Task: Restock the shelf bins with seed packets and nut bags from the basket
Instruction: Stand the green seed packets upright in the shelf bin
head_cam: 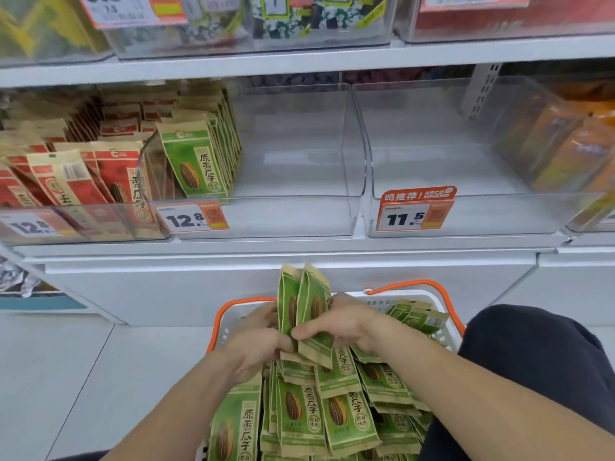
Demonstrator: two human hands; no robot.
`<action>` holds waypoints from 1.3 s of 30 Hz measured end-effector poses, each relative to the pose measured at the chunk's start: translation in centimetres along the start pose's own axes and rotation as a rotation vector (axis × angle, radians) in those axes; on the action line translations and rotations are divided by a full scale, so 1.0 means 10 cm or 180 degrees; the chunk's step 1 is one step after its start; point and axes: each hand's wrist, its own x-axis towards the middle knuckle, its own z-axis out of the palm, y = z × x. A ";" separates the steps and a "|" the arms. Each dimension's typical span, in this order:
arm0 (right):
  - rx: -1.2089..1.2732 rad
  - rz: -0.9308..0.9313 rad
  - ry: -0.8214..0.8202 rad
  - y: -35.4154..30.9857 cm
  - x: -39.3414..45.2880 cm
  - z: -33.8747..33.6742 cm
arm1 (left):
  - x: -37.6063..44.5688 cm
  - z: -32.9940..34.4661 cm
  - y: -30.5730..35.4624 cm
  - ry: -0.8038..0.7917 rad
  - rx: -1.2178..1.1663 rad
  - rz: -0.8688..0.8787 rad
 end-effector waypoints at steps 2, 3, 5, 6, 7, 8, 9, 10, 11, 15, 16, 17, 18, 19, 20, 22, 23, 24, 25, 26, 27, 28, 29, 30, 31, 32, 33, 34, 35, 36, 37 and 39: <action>-0.0166 -0.0335 0.0175 -0.06 -0.07 0.01 | -0.10 -0.11 0.22 -0.0008 0.0067 0.0116; -0.0208 -0.0454 0.0288 -0.10 -0.11 0.01 | -0.14 -0.17 0.33 -0.0033 0.0099 0.0153; -0.0200 -0.0735 0.0414 -0.18 -0.20 0.03 | -0.23 -0.27 0.54 -0.0144 0.0107 0.0200; -0.0169 -0.0891 0.0429 -0.23 -0.26 0.05 | -0.27 -0.30 0.62 -0.0180 0.0132 0.0220; -0.0099 -0.1037 0.0427 -0.27 -0.32 0.06 | -0.30 -0.33 0.69 -0.0183 0.0187 0.0253; -0.0029 -0.1180 0.0415 -0.30 -0.36 0.07 | -0.32 -0.35 0.75 -0.0150 0.0247 0.0288; 0.0018 -0.1294 0.0414 -0.33 -0.38 0.08 | -0.35 -0.36 0.80 -0.0114 0.0305 0.0318; 0.0056 -0.1399 0.0423 -0.34 -0.39 0.08 | -0.37 -0.37 0.83 -0.0101 0.0357 0.0343; 0.0105 -0.1494 0.0456 -0.35 -0.39 0.10 | -0.39 -0.38 0.86 -0.0116 0.0422 0.0382; 0.0630 -0.1659 0.0472 -0.37 -0.35 0.12 | -0.43 -0.42 0.94 0.0010 0.0770 0.0632; 0.0796 -0.1689 0.0453 -0.37 -0.34 0.13 | -0.42 -0.45 0.96 0.0127 0.0887 0.0716; 0.0911 -0.1699 0.0492 -0.38 -0.32 0.13 | -0.41 -0.48 0.98 0.0193 0.0999 0.0791; 0.0968 -0.1706 0.0533 -0.38 -0.30 0.13 | -0.40 -0.52 0.99 0.0209 0.1074 0.0848; 0.1055 -0.1700 0.0555 -0.38 -0.28 0.14 | -0.40 -0.55 1.01 0.0196 0.1100 0.0888; 0.1150 -0.1680 0.0539 -0.39 -0.26 0.14 | -0.41 -0.57 1.01 0.0186 0.1095 0.0926; 0.1365 -0.1603 0.0363 -0.42 -0.25 0.13 | -0.44 -0.62 1.02 0.0254 0.1061 0.1040; 0.1436 -0.1583 0.0246 -0.44 -0.26 0.13 | -0.46 -0.63 1.03 0.0310 0.1040 0.1095; 0.1456 -0.1599 0.0150 -0.45 -0.25 0.13 | -0.47 -0.64 1.03 0.0353 0.1003 0.1140; 0.1475 -0.1628 0.0073 -0.46 -0.26 0.14 | -0.47 -0.64 1.04 0.0384 0.0948 0.1170; 0.1485 -0.1672 0.0017 -0.47 -0.25 0.14 | -0.47 -0.64 1.04 0.0415 0.0896 0.1189; 0.1490 -0.1706 -0.0004 -0.48 -0.25 0.15 | -0.47 -0.63 1.05 0.0457 0.0852 0.1210; 0.1476 -0.1746 -0.0011 -0.49 -0.24 0.15 | -0.47 -0.63 1.05 0.0509 0.0822 0.1245; 0.1459 -0.1780 -0.0010 -0.51 -0.25 0.15 | -0.47 -0.63 1.06 0.0550 0.0809 0.1293; 0.1429 -0.1816 -0.0001 -0.54 -0.25 0.15 | -0.47 -0.63 1.07 0.0560 0.0816 0.1347; 0.1365 -0.1859 0.0017 -0.56 -0.24 0.14 | -0.48 -0.63 1.09 0.0532 0.0828 0.1397; 0.1258 -0.1928 0.0025 -0.58 -0.24 0.13 | -0.50 -0.64 1.10 0.0479 0.0840 0.1438; 0.1133 -0.1999 0.0016 -0.61 -0.25 0.11 | -0.51 -0.65 1.12 0.0402 0.0846 0.1465; 0.1021 -0.2062 -0.0019 -0.64 -0.27 0.09 | -0.53 -0.67 1.13 0.0292 0.0837 0.1484; 0.0935 -0.2106 -0.0081 -0.67 -0.29 0.06 | -0.55 -0.68 1.15 0.0152 0.0805 0.1495; 0.0868 -0.2145 -0.0153 -0.71 -0.32 0.02 | -0.57 -0.70 1.16 -0.0021 0.0755 0.1497; 0.0782 -0.2173 -0.0203 -0.75 -0.37 -0.01 | -0.60 -0.72 1.18 -0.0215 0.0695 0.1477; 0.0530 -0.2239 -0.0257 -0.84 -0.49 -0.05 | -0.66 -0.76 1.21 -0.0517 0.0630 0.1436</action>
